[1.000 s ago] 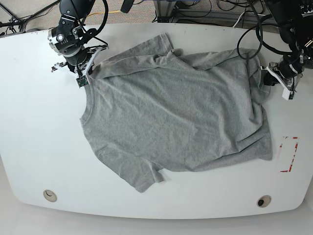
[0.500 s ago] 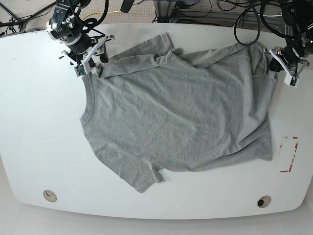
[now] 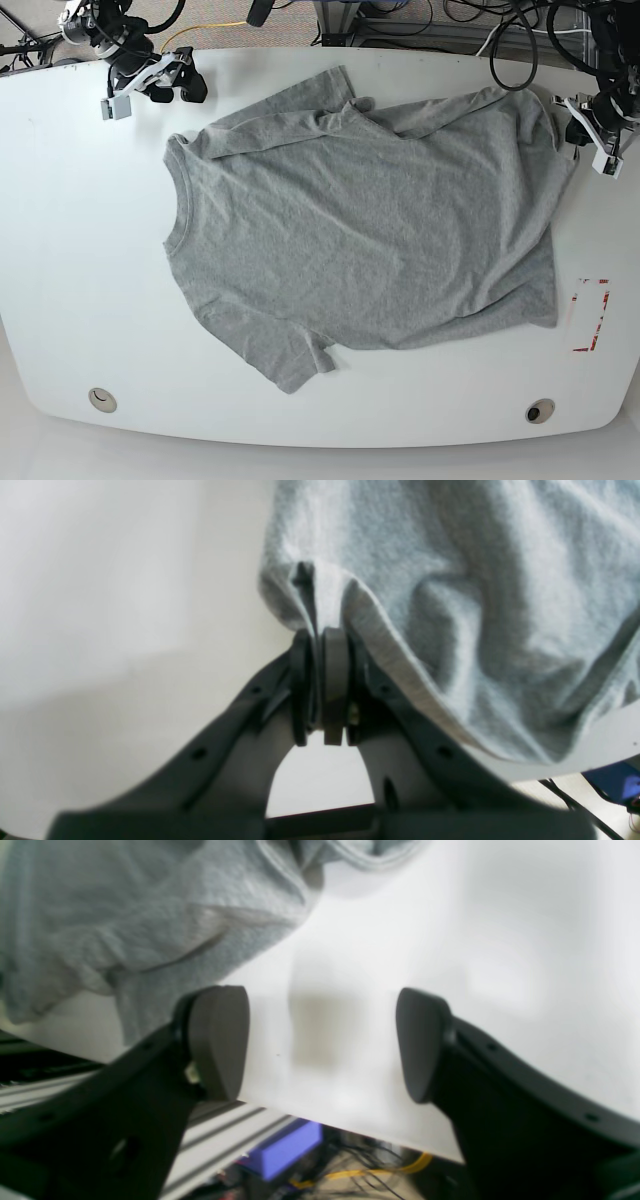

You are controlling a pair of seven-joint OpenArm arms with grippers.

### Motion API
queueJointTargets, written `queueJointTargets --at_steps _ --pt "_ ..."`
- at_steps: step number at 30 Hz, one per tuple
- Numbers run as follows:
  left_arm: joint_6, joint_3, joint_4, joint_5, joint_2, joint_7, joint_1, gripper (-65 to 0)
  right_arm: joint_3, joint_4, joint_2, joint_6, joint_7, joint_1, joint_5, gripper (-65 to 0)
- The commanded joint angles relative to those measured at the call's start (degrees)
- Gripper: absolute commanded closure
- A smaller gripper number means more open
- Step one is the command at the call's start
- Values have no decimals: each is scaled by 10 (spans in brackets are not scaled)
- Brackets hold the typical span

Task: Fold the T-shirt properly
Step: 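Pull the shirt taut between both grippers to smooth it flat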

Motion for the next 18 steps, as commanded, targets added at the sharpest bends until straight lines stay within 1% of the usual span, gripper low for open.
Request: queueJointTargets --at_steps 1,3,13,18 --pt "0 -4 9 -6 -10 -7 -3 -6 0 -20 8 4 8 2 45 -438" --pt "0 -4 10 -6 -11 -7 -3 -6 0 -36 7 4 8 17 56 -438" --pt "0 -3 8 -5 -11 -7 -3 -6 2 -126 7 4 8 115 56 -438" --pt "0 -3 8 -5 -11 -7 -3 -6 0 -132 5 4 7 139 56 -436"
